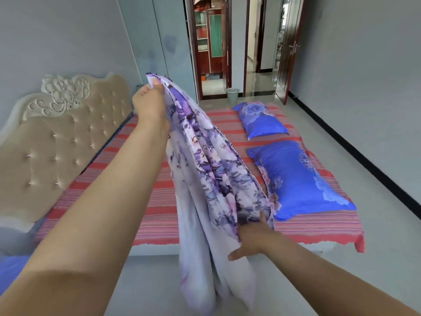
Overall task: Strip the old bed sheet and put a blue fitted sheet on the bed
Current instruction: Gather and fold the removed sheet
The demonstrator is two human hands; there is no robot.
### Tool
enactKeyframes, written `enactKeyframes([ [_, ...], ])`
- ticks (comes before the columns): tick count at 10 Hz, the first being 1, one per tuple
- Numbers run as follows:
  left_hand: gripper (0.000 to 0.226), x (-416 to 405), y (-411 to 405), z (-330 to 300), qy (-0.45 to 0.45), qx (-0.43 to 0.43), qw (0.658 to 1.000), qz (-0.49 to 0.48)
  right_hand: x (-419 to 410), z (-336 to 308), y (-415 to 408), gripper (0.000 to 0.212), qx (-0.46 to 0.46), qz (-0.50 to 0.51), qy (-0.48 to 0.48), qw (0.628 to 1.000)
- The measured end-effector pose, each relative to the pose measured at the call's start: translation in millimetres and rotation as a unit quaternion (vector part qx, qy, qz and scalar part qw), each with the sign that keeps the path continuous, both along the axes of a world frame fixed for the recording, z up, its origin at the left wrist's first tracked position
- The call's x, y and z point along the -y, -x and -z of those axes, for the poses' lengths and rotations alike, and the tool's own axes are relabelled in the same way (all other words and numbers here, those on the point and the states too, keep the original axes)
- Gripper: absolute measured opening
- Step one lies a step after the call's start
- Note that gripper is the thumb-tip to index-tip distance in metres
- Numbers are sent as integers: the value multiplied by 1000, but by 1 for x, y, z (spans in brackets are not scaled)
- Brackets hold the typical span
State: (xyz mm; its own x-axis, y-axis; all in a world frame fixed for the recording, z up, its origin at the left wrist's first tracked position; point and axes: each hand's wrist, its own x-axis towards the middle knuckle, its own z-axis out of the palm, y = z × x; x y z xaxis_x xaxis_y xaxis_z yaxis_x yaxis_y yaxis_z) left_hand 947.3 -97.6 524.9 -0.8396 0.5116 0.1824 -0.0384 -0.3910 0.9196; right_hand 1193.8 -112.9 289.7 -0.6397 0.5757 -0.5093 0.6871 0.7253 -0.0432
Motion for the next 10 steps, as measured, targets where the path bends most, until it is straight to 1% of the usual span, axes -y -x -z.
enactKeyframes([
  [1,28,8,10,2,1,0,1000,-12,-18,35,-32,73,18,76,-27,997],
  [2,29,17,21,9,-14,12,1000,7,-26,46,-54,74,32,120,-66,990],
  [3,26,27,25,14,-27,15,999,31,-20,45,-47,72,44,134,-104,984],
  [4,24,40,35,14,-23,-3,999,37,-8,48,-35,59,70,181,-110,975],
  [5,24,58,53,10,-14,-32,999,5,2,46,-39,43,-15,283,-147,948],
  [6,31,78,81,17,15,-41,995,-89,-2,20,-51,32,-172,341,-216,898],
  [7,24,108,120,44,90,-55,984,-142,-20,-33,-59,26,-340,377,-250,824],
  [8,27,135,156,77,102,-70,974,-188,-41,-83,-50,26,-433,349,-240,795],
  [9,24,159,171,87,125,-67,971,-194,-41,-119,-28,29,-479,313,-219,790],
  [10,40,181,183,87,222,-10,952,-211,-28,-143,-12,18,-537,299,-134,778],
])
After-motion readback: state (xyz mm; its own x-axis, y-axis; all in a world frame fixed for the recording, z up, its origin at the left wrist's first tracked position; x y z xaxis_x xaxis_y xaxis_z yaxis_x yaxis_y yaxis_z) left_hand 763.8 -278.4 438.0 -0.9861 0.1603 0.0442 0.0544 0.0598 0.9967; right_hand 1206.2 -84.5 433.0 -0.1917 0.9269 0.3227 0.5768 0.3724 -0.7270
